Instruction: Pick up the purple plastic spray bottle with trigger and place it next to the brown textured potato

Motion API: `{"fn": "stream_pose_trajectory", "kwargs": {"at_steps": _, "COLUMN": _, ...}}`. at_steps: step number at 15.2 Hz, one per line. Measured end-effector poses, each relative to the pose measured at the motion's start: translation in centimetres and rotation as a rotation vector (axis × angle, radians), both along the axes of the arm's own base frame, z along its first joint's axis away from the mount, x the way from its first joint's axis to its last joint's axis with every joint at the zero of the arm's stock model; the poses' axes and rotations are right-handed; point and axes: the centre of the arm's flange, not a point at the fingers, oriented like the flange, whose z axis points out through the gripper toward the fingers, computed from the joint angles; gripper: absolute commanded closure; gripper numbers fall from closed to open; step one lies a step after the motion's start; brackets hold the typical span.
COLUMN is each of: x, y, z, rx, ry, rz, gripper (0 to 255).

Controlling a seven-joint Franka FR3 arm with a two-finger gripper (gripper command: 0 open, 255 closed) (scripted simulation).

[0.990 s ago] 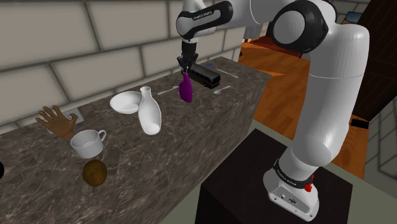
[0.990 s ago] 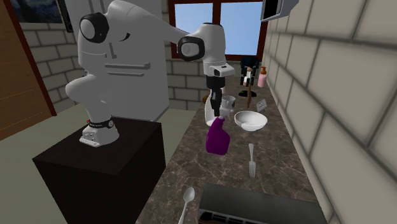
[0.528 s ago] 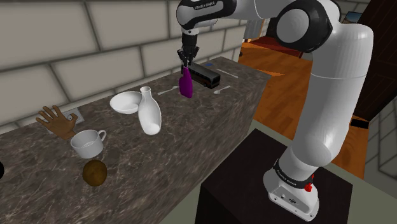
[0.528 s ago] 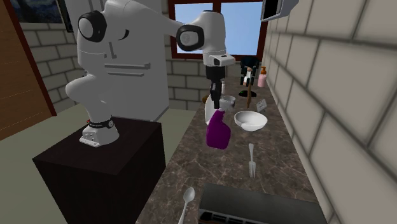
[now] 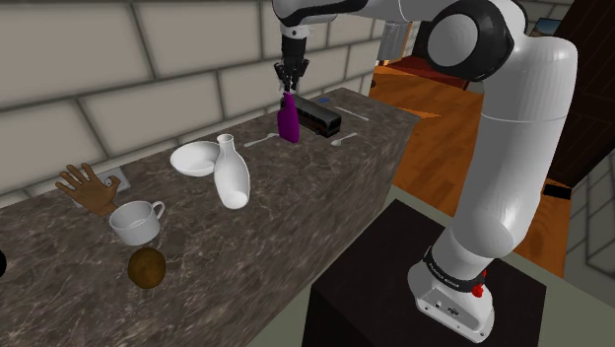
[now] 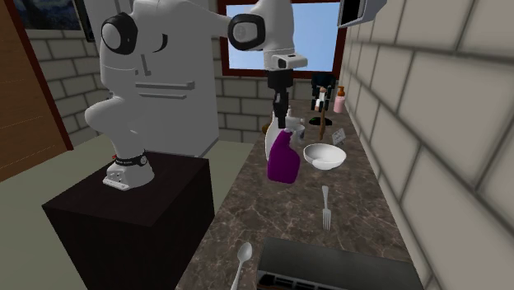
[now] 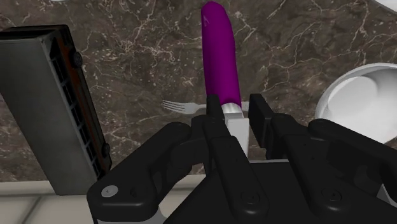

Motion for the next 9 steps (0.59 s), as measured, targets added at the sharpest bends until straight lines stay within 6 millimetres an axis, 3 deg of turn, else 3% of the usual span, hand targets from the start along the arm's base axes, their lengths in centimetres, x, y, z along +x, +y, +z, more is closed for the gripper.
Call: {"fn": "stream_pose_trajectory", "kwargs": {"at_steps": 9, "x": 0.0, "y": 0.0, "z": 4.5, "rx": 0.000, "ry": 0.000, "rz": 0.000, "gripper": 255}}
